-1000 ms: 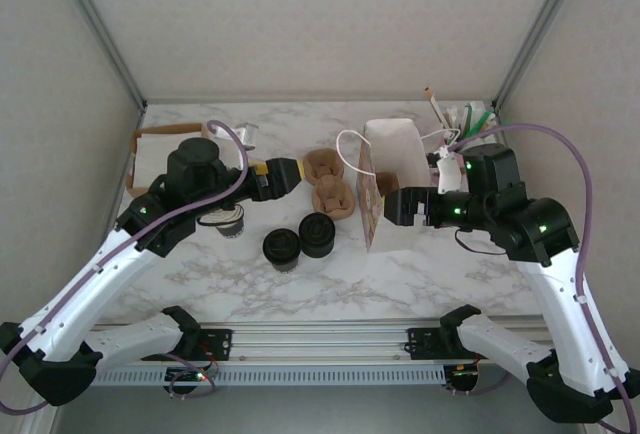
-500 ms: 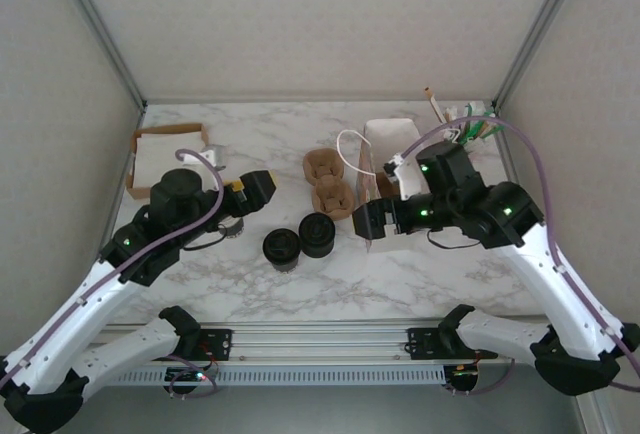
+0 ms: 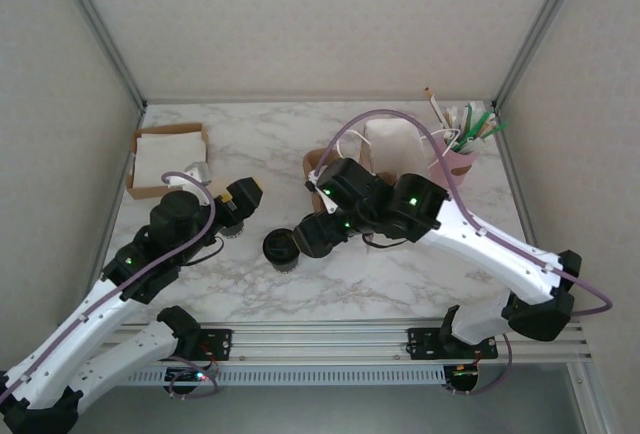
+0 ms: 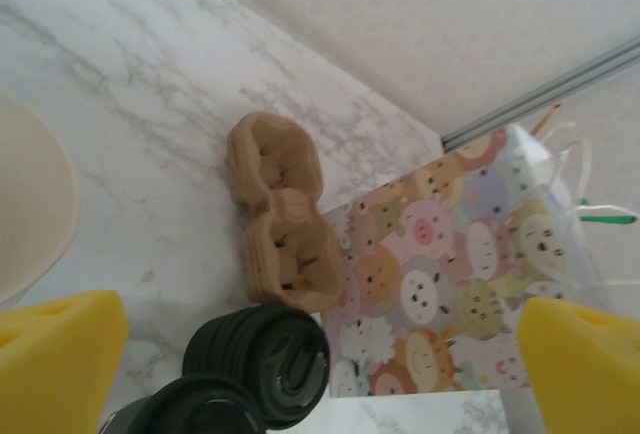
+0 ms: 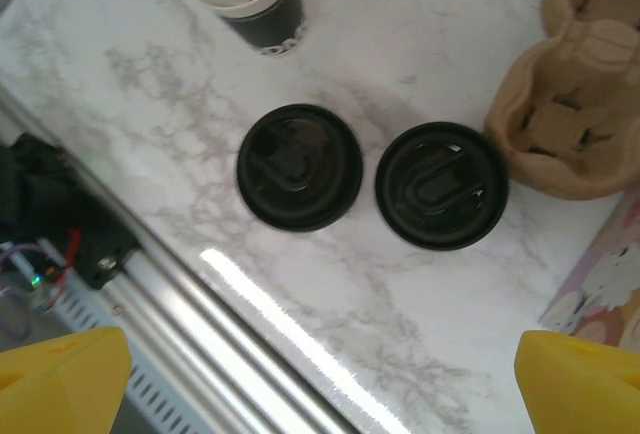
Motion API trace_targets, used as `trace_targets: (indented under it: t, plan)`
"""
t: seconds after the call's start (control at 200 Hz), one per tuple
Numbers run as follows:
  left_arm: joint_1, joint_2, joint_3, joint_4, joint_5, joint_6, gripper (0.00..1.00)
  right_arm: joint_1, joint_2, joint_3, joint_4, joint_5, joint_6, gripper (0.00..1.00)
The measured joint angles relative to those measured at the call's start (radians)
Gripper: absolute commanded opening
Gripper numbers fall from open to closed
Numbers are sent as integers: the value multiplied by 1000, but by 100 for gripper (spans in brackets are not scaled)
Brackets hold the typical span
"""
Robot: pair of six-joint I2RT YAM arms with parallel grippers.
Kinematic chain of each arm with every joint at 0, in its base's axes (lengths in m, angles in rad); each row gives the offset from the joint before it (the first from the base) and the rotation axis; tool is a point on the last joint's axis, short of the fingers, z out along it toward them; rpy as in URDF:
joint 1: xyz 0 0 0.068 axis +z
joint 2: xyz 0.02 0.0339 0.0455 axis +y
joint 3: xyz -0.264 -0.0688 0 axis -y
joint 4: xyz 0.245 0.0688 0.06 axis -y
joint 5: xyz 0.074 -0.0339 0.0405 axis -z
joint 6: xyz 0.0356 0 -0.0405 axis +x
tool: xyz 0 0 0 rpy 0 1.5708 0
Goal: Pack the takeout coffee
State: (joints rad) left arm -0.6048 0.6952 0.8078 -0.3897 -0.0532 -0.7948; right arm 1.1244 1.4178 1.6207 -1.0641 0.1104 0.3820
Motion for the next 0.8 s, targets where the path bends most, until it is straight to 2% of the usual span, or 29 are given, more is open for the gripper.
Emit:
trace_targets:
  t: [0.205,0.391,0.476,0.801]
  plan:
    - [6,-6,-59,-2,13,-27,100,-1,43,-10,56,53,4,99]
    - [6,-81,-136,-37,56,-90,100,-19,74,-25,97,8,-6,98]
    - [6,-120,-176,-50,76,-122,100,-36,116,-19,92,-36,-16,93]
    - [7,-176,-269,-83,114,-194,100,-43,352,187,-39,-116,-51,91]
